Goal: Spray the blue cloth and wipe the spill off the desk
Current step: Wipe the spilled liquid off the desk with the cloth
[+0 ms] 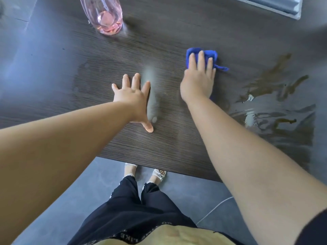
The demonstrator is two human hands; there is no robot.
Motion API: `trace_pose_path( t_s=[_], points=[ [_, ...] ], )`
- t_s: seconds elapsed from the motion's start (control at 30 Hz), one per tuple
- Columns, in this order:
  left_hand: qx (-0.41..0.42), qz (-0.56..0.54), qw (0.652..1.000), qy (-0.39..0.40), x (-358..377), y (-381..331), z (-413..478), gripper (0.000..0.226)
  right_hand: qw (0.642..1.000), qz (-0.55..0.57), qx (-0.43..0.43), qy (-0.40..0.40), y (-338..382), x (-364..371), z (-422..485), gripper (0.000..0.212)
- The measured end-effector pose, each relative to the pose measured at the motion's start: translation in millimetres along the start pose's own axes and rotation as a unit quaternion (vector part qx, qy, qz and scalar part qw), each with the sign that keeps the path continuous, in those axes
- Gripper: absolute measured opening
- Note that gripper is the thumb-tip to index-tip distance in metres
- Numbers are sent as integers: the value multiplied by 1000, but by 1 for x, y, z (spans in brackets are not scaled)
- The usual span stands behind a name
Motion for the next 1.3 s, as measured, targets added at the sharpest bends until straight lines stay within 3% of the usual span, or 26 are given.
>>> trace_pose_path(
  t_s=[0.07,0.17,0.23,0.3,0.4,0.47,0.53,0.6,0.7,0.77,0.83,0.93,1.0,1.07,1.13,1.23,1.3],
  points=[
    [0,-2,1000,-3,0,0,1,149,993,-37,-114,7,20,15,-29,50],
    [4,-1,1000,-9,0,1,1,148,955,-97,-279,31,9,32,-80,49],
    [4,2,1000,-10,1,2,1,148,939,-136,-314,47,-16,29,-79,50],
    [4,7,1000,-8,2,1,2,149,955,-117,-271,30,-32,15,-52,49],
    [4,4,1000,-5,1,1,2,149,993,-53,-102,25,-23,-2,-6,49],
    [1,4,1000,-5,1,1,2,149,999,-16,-32,7,-1,-3,2,51],
    [0,3,1000,-4,2,1,2,149,998,-18,-65,4,25,11,-13,51],
    [2,1,1000,-9,1,0,1,148,983,-52,-174,4,37,27,-52,49],
    [9,-2,1000,-17,0,1,-1,147,939,-102,-328,34,11,39,-107,46],
    [11,0,1000,-17,1,1,0,147,915,-107,-385,53,-19,36,-110,43],
    [13,2,1000,-20,2,0,2,148,932,-86,-350,42,-35,25,-85,42],
    [12,-1,1000,-21,1,1,0,148,992,-10,-128,-6,-22,9,-42,44],
    [10,1,1000,-17,1,0,0,148,999,16,-36,-20,4,15,-42,48],
    [8,0,1000,-14,0,0,1,147,997,18,-75,-27,31,32,-64,48],
    [10,-1,1000,-18,-1,0,0,146,984,-13,-177,-33,43,47,-104,47],
    [18,-3,999,-31,0,1,-1,145,953,-93,-288,1,14,60,-151,45],
    [28,4,999,-39,1,1,-2,145,951,-104,-289,-18,-18,54,-155,45]
  ],
)
Point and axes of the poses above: each hand's wrist, its own z-axis towards the middle knuckle, its own x-axis out of the palm, y = z × x, the point moved 6 cm from there along z, towards the middle knuckle, and after that the axes turned 14 degrees about y, right-handed, at the moved point
